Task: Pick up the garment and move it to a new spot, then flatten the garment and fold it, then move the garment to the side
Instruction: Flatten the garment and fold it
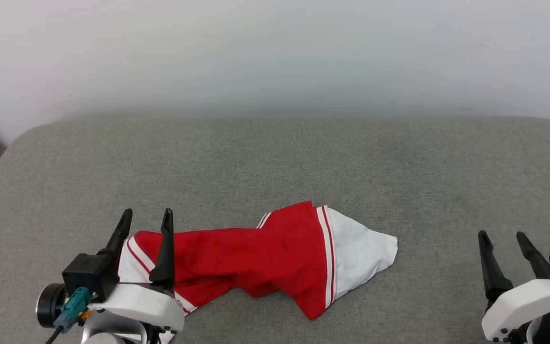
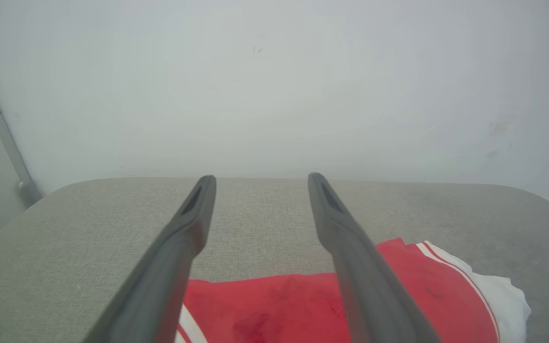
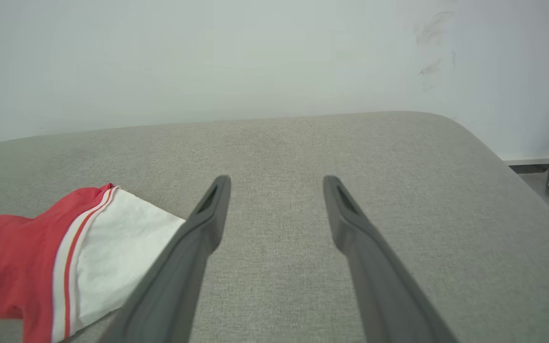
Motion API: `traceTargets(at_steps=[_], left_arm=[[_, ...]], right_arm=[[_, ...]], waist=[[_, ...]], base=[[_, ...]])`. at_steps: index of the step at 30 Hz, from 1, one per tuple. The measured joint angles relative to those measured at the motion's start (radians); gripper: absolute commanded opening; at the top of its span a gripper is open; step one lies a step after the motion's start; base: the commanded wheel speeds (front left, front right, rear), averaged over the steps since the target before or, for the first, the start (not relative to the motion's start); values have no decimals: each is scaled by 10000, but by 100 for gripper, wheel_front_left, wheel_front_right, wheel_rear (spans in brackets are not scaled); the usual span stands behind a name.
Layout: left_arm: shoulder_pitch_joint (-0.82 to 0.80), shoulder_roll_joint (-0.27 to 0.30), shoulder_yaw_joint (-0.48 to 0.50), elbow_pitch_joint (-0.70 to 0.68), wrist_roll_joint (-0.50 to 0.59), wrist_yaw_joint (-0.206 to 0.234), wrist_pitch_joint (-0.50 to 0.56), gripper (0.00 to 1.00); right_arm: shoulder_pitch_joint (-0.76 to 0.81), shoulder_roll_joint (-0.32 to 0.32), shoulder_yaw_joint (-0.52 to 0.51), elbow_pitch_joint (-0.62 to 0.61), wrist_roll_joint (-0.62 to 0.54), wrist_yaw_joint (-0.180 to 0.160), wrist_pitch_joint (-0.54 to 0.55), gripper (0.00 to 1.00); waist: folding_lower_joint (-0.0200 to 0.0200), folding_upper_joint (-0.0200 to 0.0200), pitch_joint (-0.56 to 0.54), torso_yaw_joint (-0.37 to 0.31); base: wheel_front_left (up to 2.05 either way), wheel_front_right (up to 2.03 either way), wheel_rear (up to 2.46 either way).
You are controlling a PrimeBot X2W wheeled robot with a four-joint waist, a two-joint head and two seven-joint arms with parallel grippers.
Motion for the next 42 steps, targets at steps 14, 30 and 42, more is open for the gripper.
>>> traceTargets(at_steps=[14,30,42], left_arm=[[-834,-736,-56,-336,805,-249,-136,100],[-1154,-2117,872,-226,1866,-1197,-153,100],[-719,-2334,1605,318,2117,-1695,-165,100]], right_arm=[[-1135,-922,293,412,1546,0,4773,100],[-2690,-1680,1338,1413,2677,0,7938,100],[-2886,-1791,1597,2224,3045,2,7235,0]], waist=[[2,0,1315,740],[2,0,2812,2225],[2,0,2429,2096]], base=[[0,0,0],[0,0,0],[0,0,0]])
